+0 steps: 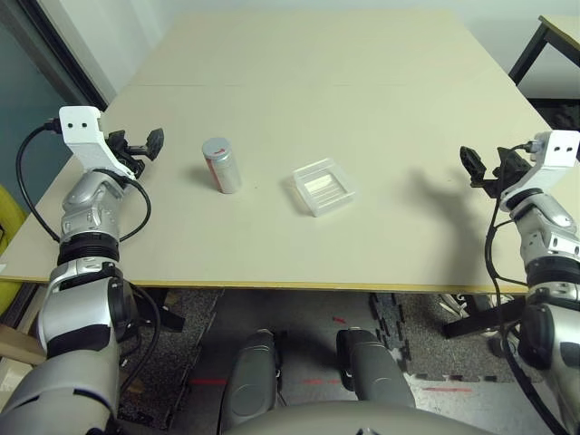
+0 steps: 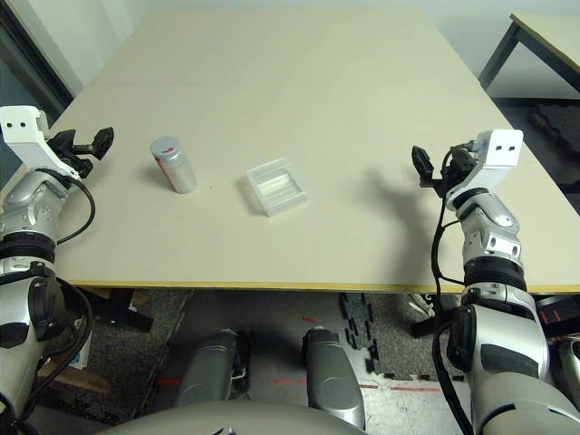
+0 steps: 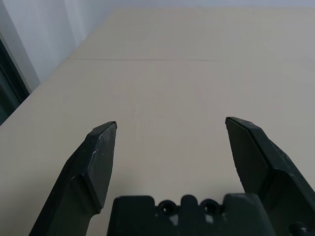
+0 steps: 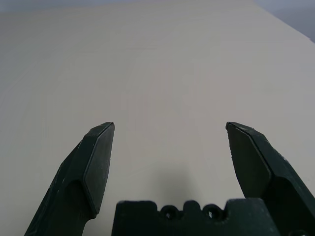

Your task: Pour the medicine from the bottle into the box.

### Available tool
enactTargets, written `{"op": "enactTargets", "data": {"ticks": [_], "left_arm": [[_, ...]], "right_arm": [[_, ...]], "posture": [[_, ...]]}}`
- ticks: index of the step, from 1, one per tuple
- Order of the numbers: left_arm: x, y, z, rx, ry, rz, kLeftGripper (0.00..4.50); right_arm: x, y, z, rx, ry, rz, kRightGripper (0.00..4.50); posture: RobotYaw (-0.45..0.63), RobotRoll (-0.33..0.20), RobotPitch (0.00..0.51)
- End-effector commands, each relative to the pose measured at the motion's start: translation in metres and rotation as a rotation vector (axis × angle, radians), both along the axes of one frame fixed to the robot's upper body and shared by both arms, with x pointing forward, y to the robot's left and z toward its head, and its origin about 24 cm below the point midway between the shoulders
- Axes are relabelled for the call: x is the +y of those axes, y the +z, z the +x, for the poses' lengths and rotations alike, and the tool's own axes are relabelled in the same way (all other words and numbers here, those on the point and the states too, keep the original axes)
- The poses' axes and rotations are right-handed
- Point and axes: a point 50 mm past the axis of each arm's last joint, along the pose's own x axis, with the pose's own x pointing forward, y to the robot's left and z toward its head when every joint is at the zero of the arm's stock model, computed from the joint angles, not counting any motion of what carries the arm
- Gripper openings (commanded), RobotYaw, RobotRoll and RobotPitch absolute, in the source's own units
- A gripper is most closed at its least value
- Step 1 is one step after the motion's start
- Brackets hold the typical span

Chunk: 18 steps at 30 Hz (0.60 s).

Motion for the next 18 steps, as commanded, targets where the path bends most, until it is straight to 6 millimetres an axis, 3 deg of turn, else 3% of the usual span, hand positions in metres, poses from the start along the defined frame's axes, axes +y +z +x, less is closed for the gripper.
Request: {"op": "enactTargets", "data": {"ticks": [1, 13, 18], "left_arm": [[0.003, 0.001, -0.001, -0.005, 0.014, 0.008, 4.43], [0.002, -0.001, -0.002, -0.009, 0.003, -0.002, 4.43], [0.002, -0.002, -0.004, -0.013, -0.014, -0.015, 4.43]], "right_arm": [[-0.004, 0.001, 0.000, 0.003, -0.011, -0.009, 4.50], [0.005, 0.007, 0.007, -0.014, 0.049, -0.005, 4.50], [0.022, 0.015, 0.007, -0.067, 0.224, 0.019, 4.50]], "posture": [[-0.08, 0.000, 0.086], [-0.07, 0.000, 0.079], [-0.08, 0.000, 0.074]]}}
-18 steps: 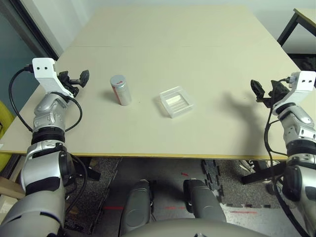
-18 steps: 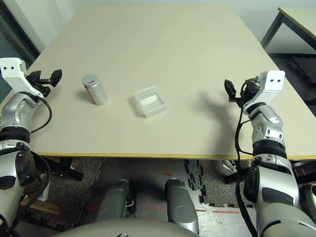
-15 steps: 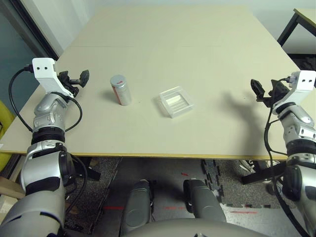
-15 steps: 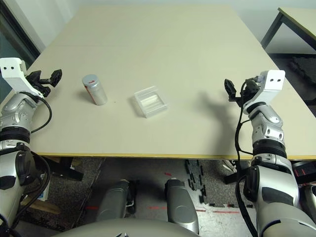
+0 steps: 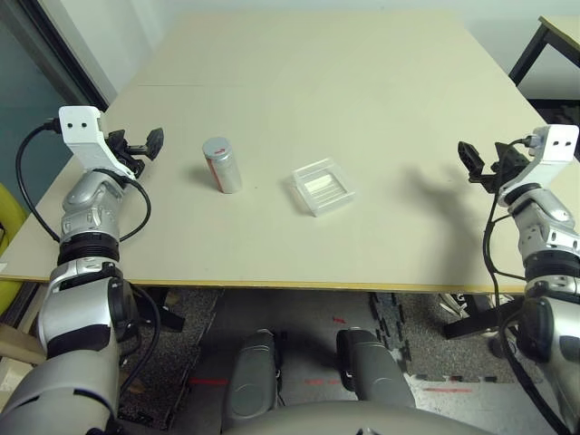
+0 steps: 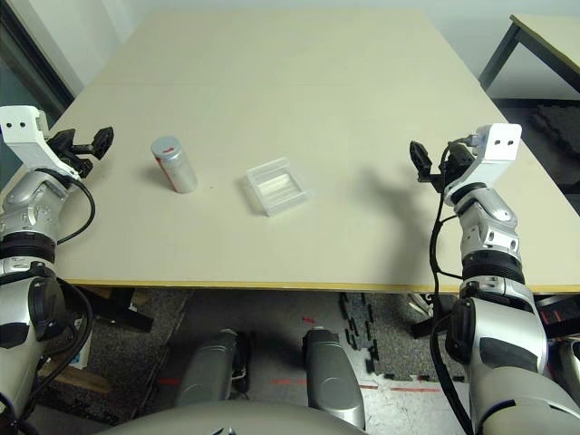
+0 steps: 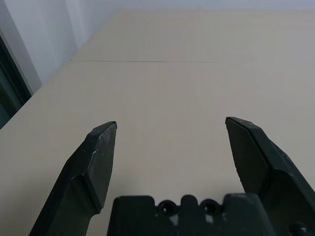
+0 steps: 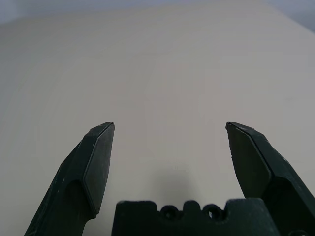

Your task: Pour the medicine from the bottle into the box.

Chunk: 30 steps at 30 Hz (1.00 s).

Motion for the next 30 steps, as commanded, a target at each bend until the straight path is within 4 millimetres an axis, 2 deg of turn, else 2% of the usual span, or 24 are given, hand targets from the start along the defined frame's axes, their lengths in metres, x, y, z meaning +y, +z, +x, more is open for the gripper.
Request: {"op": "enactTargets", "data": {"ticks": [1, 3, 7, 14, 23, 30], "left_arm": [[0.001, -0.002, -0.003, -0.006, -0.019, -0.012, 4.43], [0.001, -0.002, -0.003, -0.007, -0.029, -0.017, 4.43], [0.002, 0.000, -0.004, -0.022, -0.038, -0.034, 4.43], [0.000, 0.002, -0.011, -0.057, -0.113, -0.033, 4.43], [0.004, 0.003, -0.041, -0.093, -0.226, -0.055, 4.43], [-0.008, -0.004, -0.068, -0.101, -0.328, -0.077, 4.43]], "right_arm": [[0.015, 0.011, 0.001, -0.054, 0.155, -0.002, 4.50], [0.021, 0.012, -0.001, -0.062, 0.209, -0.005, 4.50], [0.045, 0.017, -0.007, -0.087, 0.420, -0.001, 4.50], [0.084, 0.014, -0.026, -0.067, 0.769, -0.140, 4.50], [0.106, 0.009, -0.038, -0.040, 0.983, -0.205, 4.50], [0.115, 0.006, -0.039, -0.025, 1.045, -0.241, 4.50]], "posture": [[-0.08, 0.000, 0.074], [-0.08, 0.000, 0.074], [-0.09, 0.000, 0.079], [-0.09, 0.000, 0.083], [-0.07, 0.000, 0.092], [-0.06, 0.000, 0.100]]}}
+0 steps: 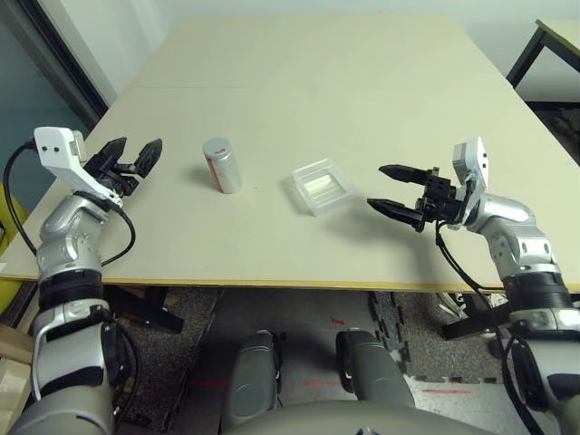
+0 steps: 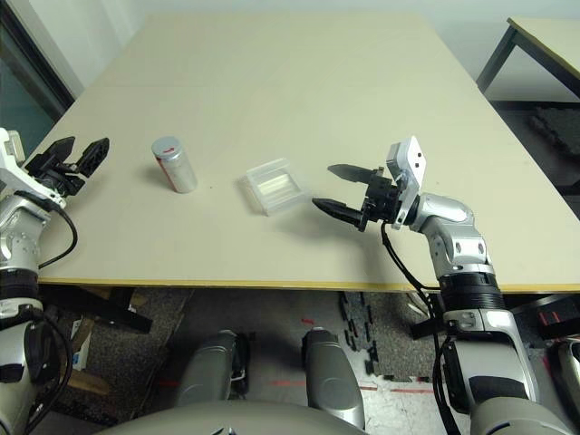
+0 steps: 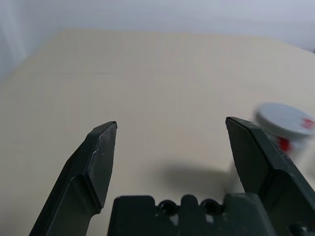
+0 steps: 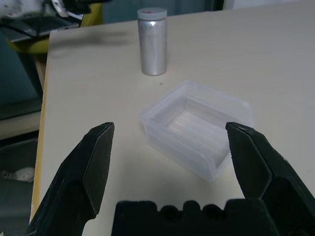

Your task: Pour the medicine from the bottle into the box.

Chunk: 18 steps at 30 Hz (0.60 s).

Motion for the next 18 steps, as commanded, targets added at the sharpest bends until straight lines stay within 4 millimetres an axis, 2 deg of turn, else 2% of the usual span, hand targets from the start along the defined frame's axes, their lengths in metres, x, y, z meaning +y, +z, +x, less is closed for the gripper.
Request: {"op": "enactTargets", "data": {"ticks": [1, 8, 18], "left_arm": [[-0.008, -0.002, -0.010, -0.009, -0.051, -0.015, 4.43], [-0.029, -0.021, -0.015, 0.033, -0.106, 0.055, 4.43], [-0.059, -0.033, 0.011, 0.037, -0.162, 0.135, 4.43]], "right_arm": [[0.004, 0.000, -0.001, -0.011, 0.032, -0.033, 4.50], [0.008, 0.001, -0.001, -0.016, 0.047, -0.037, 4.50], [0.012, 0.005, -0.004, -0.020, 0.056, -0.042, 4.50]], "posture": [[-0.06, 0.000, 0.100], [-0.06, 0.000, 0.106], [-0.10, 0.000, 0.103]]}}
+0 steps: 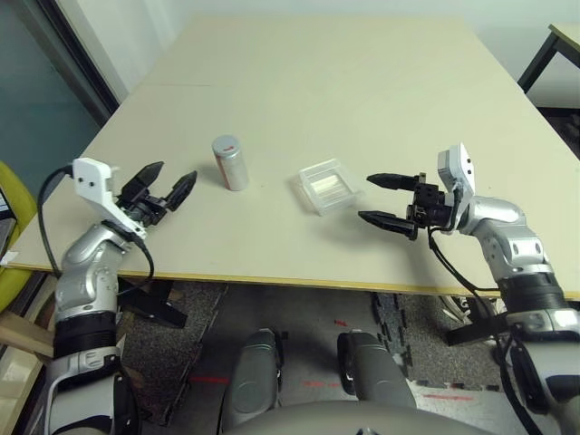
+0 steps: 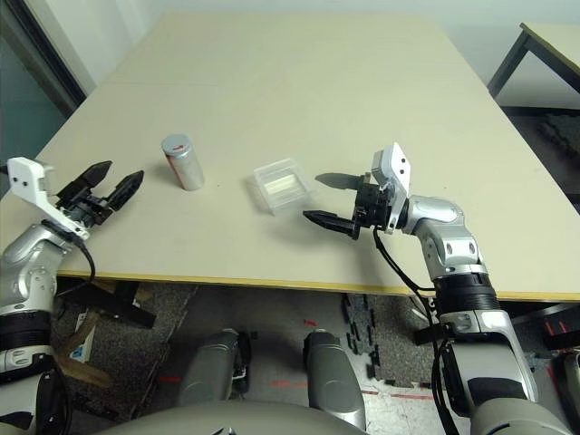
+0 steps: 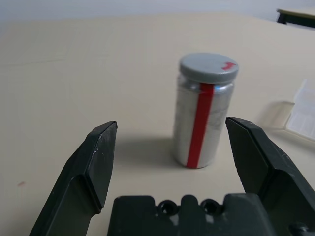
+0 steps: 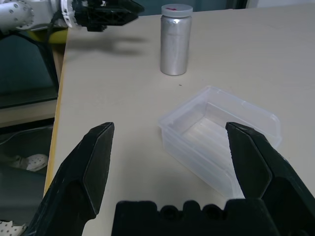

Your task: Pour the medicine from the bottle into the box.

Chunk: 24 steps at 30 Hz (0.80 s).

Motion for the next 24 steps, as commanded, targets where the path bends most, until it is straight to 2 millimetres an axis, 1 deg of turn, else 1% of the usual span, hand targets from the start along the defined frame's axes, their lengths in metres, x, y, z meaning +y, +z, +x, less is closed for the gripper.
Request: {"op": "enactTargets", "data": {"ticks": [1, 6, 14, 17, 24], "left_arm": [[-0.008, -0.004, 0.009, 0.010, -0.017, 0.037, 4.43], [-0.016, -0.006, 0.018, 0.011, -0.052, 0.056, 4.43], [-0.018, -0.007, 0.031, 0.017, -0.079, 0.076, 4.43], [-0.018, -0.008, 0.034, 0.018, -0.081, 0.077, 4.43], [-0.026, -0.011, 0.041, 0.024, -0.104, 0.080, 4.43]], "right_arm": [[0.002, 0.003, -0.002, -0.006, 0.007, -0.016, 4.50], [0.001, 0.005, -0.004, -0.010, -0.004, -0.020, 4.50], [-0.001, 0.006, -0.006, -0.013, -0.021, -0.020, 4.50], [-0.001, 0.007, -0.007, -0.014, -0.024, -0.020, 4.50], [-0.003, 0.008, -0.007, -0.018, -0.037, -0.016, 4.50]], "posture": [[-0.10, 0.000, 0.102], [-0.12, 0.000, 0.100], [-0.14, 0.000, 0.097], [-0.14, 0.000, 0.096], [-0.16, 0.000, 0.092]]}}
